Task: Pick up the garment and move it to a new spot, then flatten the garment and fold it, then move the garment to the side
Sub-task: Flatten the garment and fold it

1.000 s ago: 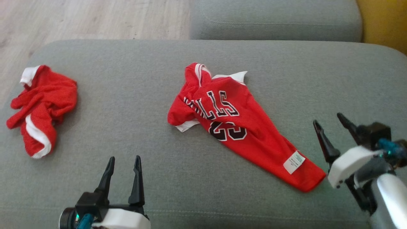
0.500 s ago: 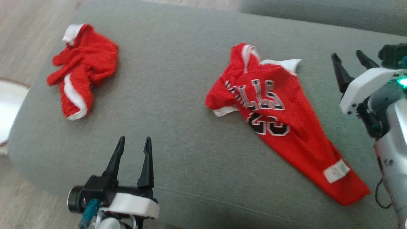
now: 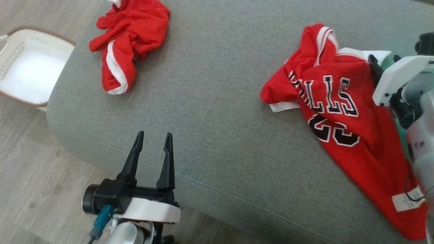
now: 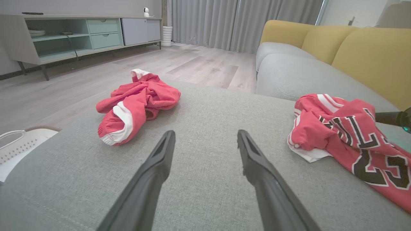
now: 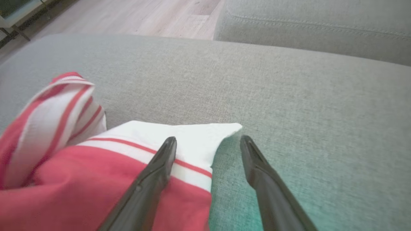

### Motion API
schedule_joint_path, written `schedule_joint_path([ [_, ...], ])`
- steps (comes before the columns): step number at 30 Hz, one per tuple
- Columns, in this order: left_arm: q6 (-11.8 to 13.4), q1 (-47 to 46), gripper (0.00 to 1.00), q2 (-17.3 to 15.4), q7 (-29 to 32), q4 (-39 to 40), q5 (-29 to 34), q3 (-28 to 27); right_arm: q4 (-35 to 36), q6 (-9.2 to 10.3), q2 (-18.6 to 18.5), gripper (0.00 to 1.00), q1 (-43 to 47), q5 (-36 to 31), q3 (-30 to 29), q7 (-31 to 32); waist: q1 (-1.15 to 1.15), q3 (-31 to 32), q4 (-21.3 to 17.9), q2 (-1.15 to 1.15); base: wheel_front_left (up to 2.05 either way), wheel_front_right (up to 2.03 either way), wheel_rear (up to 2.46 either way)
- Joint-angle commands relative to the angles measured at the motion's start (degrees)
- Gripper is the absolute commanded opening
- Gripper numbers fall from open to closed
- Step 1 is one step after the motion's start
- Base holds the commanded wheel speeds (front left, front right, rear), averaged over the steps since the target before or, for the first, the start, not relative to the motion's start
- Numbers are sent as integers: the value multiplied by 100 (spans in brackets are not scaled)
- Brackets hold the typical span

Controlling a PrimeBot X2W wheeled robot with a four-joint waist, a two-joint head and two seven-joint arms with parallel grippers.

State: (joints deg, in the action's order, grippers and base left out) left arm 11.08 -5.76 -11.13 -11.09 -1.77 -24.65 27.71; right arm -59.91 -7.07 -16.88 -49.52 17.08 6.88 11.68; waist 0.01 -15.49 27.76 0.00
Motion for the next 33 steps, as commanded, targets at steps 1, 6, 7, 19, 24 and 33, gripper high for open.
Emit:
schedule_joint_path([
  [1,12,-210,100,-46,-58,162,23,-191,105,-42,-1,100,-176,-60,54,-28,-1,-96,91,0,0,0,0],
  [6,9,-190,100,-31,-119,95,-5,-199,-425,-42,28,100,-354,-182,3,-73,-1,-122,123,0,0,0,0],
  [7,10,-193,100,-29,-127,81,-10,-202,-483,-42,47,100,-378,-188,25,-83,-1,-123,120,0,0,0,0],
  [19,36,-238,100,-25,-177,-20,-19,-194,-606,-42,45,0,-662,-89,418,-852,-1,-96,-15,0,0,0,0],
  [24,50,-225,100,-66,-173,-49,-35,-208,-576,-42,58,0,-888,-4,446,-1296,-1,59,-143,0,0,0,0],
  [33,106,-173,100,-166,-102,-9,-31,-208,-155,-42,233,0,-1216,217,918,-1743,-1,456,-430,0,0,0,0],
])
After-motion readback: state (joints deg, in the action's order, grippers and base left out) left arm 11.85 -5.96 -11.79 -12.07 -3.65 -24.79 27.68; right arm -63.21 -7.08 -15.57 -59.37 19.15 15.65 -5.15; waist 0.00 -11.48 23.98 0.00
